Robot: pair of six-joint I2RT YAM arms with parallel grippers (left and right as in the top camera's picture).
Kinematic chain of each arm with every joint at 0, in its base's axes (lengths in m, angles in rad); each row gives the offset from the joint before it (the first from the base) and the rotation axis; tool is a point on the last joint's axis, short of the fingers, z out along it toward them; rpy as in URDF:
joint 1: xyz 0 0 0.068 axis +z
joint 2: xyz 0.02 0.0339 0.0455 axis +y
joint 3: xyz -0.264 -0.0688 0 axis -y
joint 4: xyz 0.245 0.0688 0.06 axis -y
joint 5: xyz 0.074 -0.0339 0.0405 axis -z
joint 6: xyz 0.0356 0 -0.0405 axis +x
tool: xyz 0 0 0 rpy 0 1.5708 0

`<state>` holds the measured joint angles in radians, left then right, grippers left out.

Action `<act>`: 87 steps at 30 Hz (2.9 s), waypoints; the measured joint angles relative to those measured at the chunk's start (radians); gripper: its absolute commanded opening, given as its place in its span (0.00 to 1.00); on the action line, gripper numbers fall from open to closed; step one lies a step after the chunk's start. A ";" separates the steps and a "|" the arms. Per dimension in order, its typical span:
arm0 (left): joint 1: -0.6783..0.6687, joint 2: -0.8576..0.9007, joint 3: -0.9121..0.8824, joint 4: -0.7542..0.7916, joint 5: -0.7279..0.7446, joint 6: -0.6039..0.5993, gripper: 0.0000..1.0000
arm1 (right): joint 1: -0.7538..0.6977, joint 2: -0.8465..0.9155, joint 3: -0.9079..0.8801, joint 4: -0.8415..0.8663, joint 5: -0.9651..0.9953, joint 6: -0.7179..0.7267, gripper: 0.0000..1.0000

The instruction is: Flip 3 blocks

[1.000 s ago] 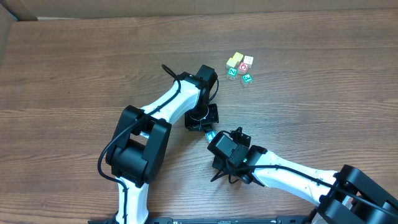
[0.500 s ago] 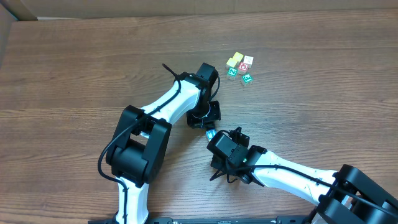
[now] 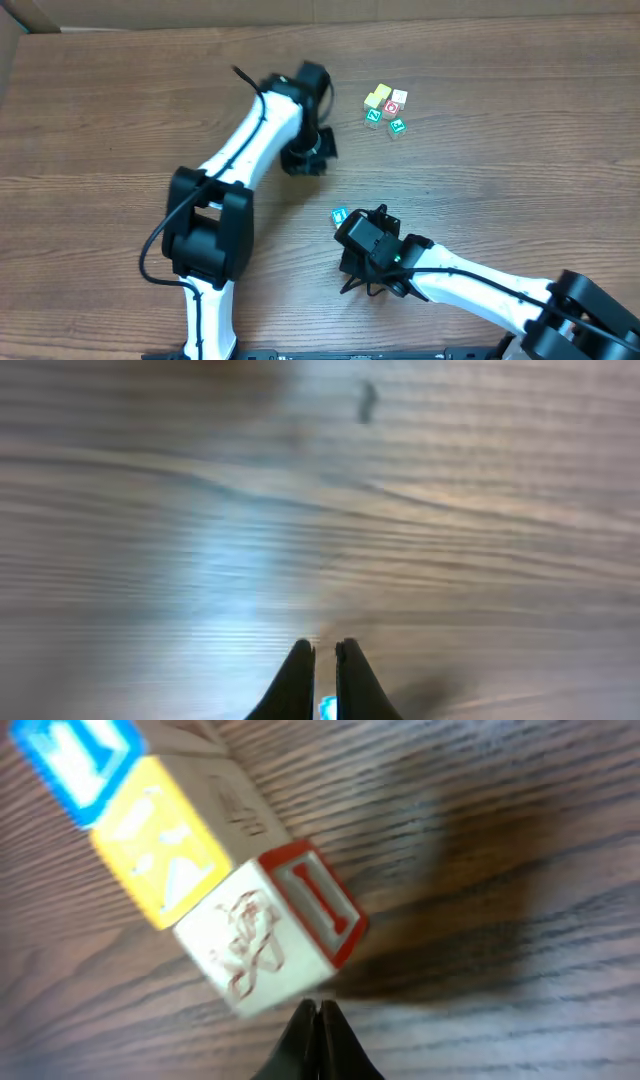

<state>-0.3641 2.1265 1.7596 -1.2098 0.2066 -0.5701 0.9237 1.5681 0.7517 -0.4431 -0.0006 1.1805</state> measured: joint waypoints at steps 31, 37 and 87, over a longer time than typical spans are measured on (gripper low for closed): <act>-0.086 -0.017 -0.203 -0.053 -0.162 -0.001 0.04 | -0.272 0.058 0.190 -0.254 -0.129 -0.343 0.04; -0.081 -0.017 -0.204 -0.011 -0.127 -0.005 0.04 | -0.250 0.101 0.190 -0.220 -0.130 -0.344 0.04; -0.081 -0.017 -0.306 0.134 0.056 -0.004 0.04 | -0.241 0.130 0.190 -0.208 -0.217 -0.343 0.04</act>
<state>-0.4454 2.1098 1.4536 -1.0760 0.2626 -0.5743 0.6827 1.6978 0.9417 -0.6506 -0.2180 0.8375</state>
